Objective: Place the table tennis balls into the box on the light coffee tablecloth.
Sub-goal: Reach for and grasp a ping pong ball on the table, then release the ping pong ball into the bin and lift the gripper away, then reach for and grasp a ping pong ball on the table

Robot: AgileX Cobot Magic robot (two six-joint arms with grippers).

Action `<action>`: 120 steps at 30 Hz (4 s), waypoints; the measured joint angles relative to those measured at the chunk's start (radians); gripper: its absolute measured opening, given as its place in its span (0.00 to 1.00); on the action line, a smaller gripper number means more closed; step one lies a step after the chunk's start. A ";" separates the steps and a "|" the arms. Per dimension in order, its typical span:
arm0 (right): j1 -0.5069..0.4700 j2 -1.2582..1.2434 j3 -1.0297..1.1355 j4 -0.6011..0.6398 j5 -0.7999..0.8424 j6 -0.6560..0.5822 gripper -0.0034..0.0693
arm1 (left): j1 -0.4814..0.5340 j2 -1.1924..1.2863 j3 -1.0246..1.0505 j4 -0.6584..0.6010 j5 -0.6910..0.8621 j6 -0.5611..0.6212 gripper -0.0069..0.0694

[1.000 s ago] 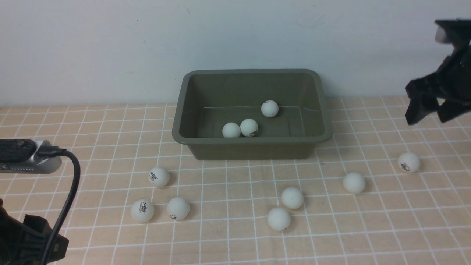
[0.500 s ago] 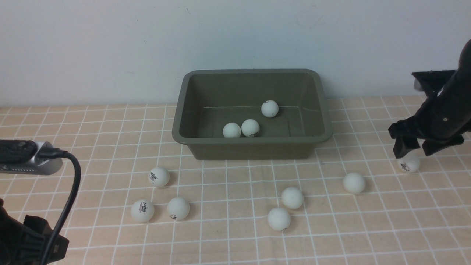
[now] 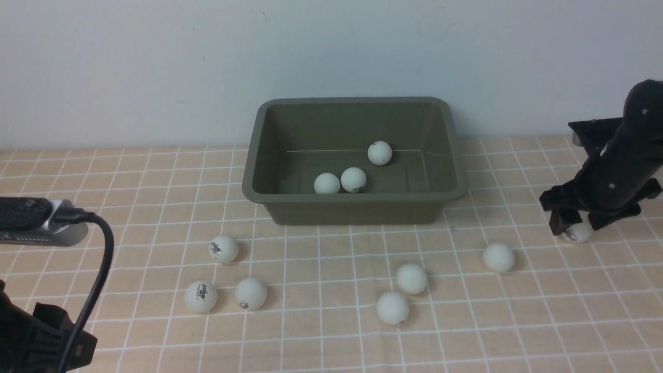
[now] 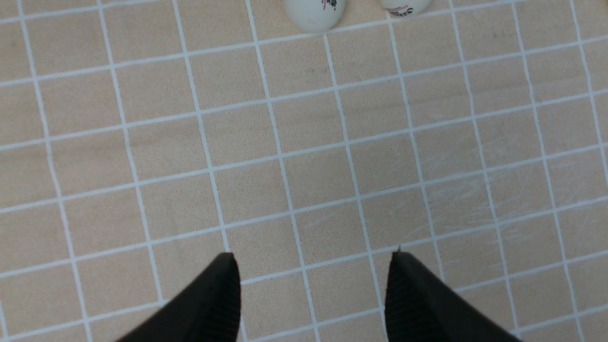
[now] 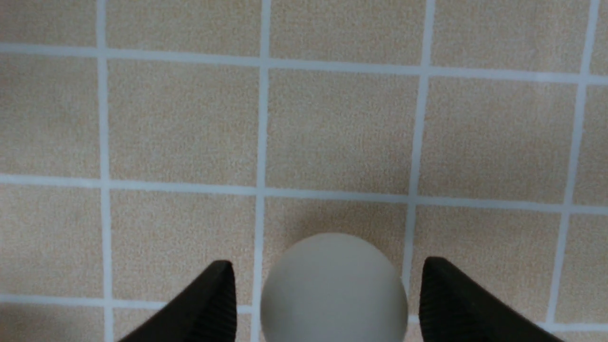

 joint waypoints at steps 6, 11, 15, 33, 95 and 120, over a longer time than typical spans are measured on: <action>0.000 0.008 0.000 -0.004 -0.002 0.021 0.55 | 0.000 0.000 0.000 0.000 0.000 0.000 0.54; 0.000 0.011 -0.037 0.025 0.060 0.021 0.55 | 0.000 0.000 0.000 0.000 0.000 0.000 0.54; 0.000 0.011 -0.154 0.099 0.157 0.006 0.55 | 0.000 0.000 0.000 0.000 0.000 0.000 0.54; 0.315 0.059 -0.510 0.353 0.153 -0.177 0.55 | 0.000 0.000 0.000 0.000 0.000 0.000 0.54; 0.309 -0.369 0.282 -0.003 -0.036 -0.010 0.75 | 0.000 0.000 0.000 -0.001 0.001 0.000 0.54; 0.309 -0.206 0.339 -0.040 -0.313 -0.012 0.73 | 0.000 0.000 0.000 -0.001 0.003 0.000 0.54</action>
